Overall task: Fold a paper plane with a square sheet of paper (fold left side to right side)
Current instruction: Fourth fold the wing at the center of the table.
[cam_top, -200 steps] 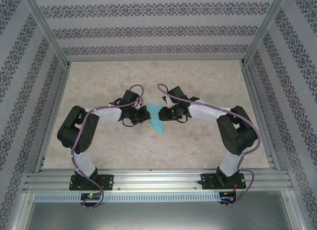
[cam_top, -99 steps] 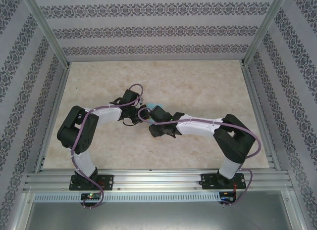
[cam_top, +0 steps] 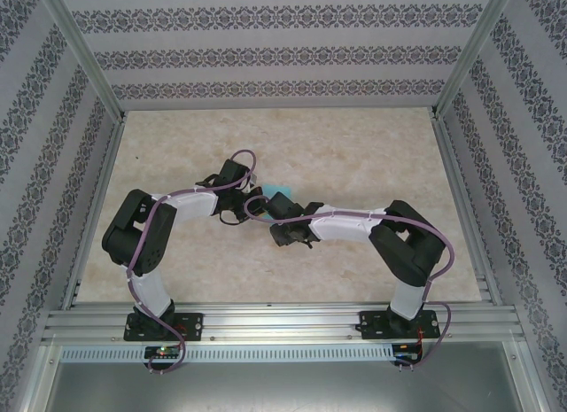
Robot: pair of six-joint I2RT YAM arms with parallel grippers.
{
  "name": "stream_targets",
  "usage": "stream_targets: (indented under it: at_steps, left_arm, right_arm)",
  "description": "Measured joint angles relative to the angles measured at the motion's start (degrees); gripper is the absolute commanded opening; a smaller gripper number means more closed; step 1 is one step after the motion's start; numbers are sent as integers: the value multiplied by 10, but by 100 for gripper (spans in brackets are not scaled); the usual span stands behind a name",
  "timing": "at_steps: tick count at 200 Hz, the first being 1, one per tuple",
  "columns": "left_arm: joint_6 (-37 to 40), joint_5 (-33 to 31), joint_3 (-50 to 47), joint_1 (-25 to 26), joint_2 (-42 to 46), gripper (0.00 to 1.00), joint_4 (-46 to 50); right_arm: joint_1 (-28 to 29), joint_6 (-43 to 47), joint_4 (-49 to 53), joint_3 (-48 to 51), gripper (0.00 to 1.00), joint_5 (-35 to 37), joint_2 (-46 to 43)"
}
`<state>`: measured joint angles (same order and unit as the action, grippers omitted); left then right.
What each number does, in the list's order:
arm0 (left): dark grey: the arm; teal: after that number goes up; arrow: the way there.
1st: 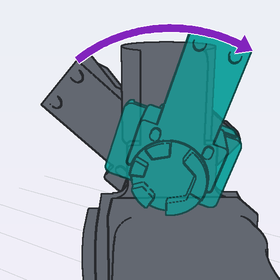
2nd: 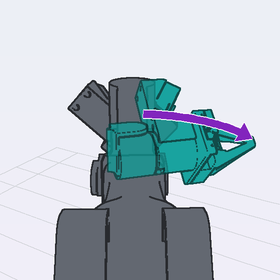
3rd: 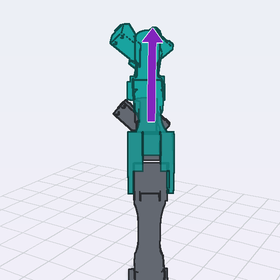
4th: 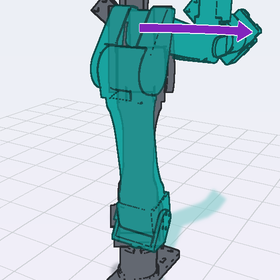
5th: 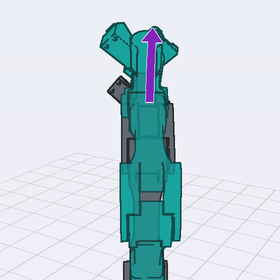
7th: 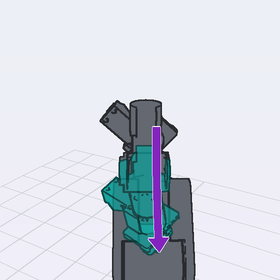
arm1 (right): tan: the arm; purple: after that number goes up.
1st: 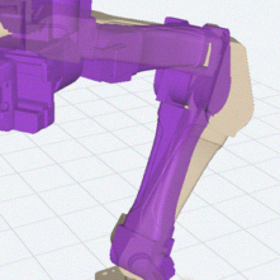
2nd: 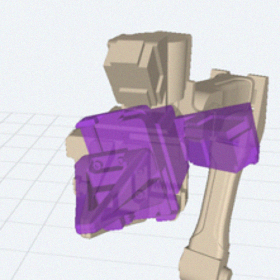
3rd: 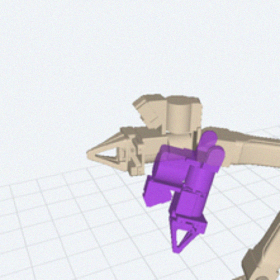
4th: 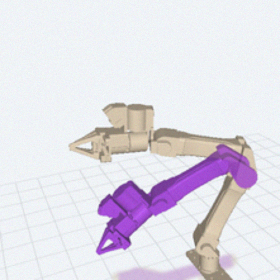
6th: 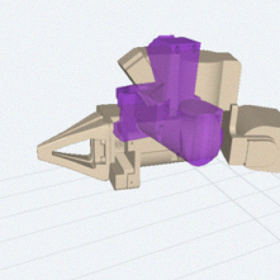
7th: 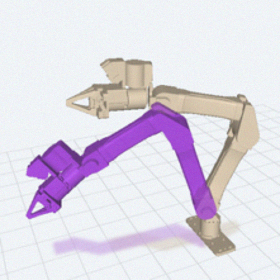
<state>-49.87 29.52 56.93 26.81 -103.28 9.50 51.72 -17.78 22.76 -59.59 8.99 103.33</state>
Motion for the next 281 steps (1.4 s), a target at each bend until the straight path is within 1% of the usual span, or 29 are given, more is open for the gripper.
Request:
stream_targets:
  at_steps: [63, 100, 114, 136, 147, 166, 176, 203, 232, 246, 270, 281]
  left_arm:
    - [0, 2, 14, 0, 0, 5, 14]
    - [0, 2, 19, 0, 0, 11, 19]
    - [2, 2, 25, 1, 0, 17, 25]
    - [12, -11, 35, -1, 0, 30, 41]
    - [15, -17, 39, -1, 0, 36, 52]
    - [23, -26, 46, -5, 0, 44, 71]
    - [29, -29, 51, -7, 0, 50, 83]
    - [38, -36, 57, -20, 12, 59, 110]
    - [46, -45, 60, -31, 31, 60, 127]
    - [47, -44, 60, -32, 33, 56, 127]
    - [46, -40, 60, -32, 33, 52, 127]
    - [46, -36, 60, -32, 33, 49, 125]
  right_arm:
    - [0, 4, 0, 0, 26, 0, 8]
    - [-1, 5, -2, 0, 18, -7, 10]
    - [-3, 6, -3, 0, 16, -10, 11]
    - [-10, 4, -11, -2, 15, -18, 11]
    - [-13, 4, -16, -2, 15, -23, 11]
    - [-17, 2, -24, -2, 15, -31, 11]
    - [-20, 2, -30, -2, 15, -37, 11]
    - [-23, 2, -53, -3, 15, -46, 10]
    - [-23, 4, -76, -8, 16, -50, 9]
    - [-23, 5, -81, -8, 17, -51, 8]
    - [-23, 8, -80, -8, 19, -52, 7]
    - [-24, 8, -80, -7, 19, -52, 7]
